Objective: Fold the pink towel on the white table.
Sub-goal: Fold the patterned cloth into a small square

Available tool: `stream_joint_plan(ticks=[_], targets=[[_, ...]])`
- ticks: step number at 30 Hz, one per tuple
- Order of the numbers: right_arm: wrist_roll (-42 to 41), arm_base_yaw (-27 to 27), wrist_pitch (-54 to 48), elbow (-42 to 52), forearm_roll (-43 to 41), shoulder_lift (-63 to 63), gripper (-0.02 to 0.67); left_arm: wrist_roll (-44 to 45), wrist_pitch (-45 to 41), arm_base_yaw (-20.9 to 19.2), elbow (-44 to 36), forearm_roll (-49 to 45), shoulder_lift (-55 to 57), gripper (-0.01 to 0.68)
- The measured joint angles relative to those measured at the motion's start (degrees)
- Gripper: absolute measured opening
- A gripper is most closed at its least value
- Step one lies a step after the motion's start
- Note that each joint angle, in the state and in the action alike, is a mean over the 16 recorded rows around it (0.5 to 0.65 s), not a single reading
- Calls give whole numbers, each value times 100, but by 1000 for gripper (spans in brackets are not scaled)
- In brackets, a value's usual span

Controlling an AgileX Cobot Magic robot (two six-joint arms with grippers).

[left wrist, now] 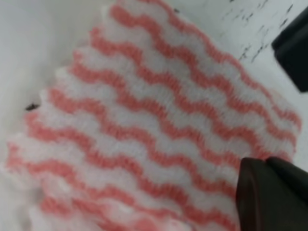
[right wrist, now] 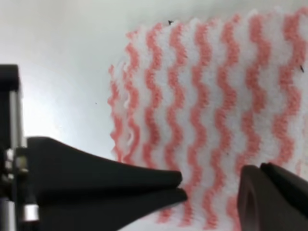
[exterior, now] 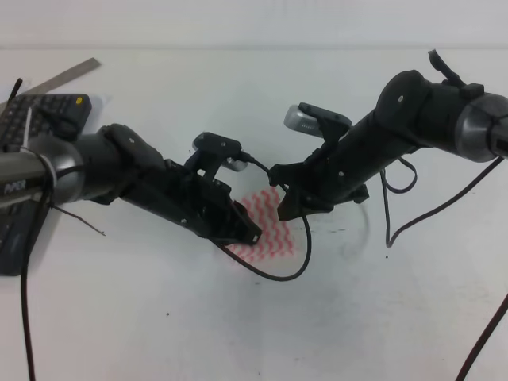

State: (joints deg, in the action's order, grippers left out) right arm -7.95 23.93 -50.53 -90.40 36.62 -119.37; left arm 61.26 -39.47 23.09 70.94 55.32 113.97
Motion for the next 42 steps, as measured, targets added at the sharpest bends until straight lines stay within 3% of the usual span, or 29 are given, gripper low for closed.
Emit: stream_joint_plan(ticks=[17, 42], targets=[[5, -93, 120, 0, 25, 0, -18, -39, 99, 16, 32, -122, 118, -3], [-439, -69, 332, -354, 753, -403, -18, -281, 1337, 13, 29, -246, -110, -2]])
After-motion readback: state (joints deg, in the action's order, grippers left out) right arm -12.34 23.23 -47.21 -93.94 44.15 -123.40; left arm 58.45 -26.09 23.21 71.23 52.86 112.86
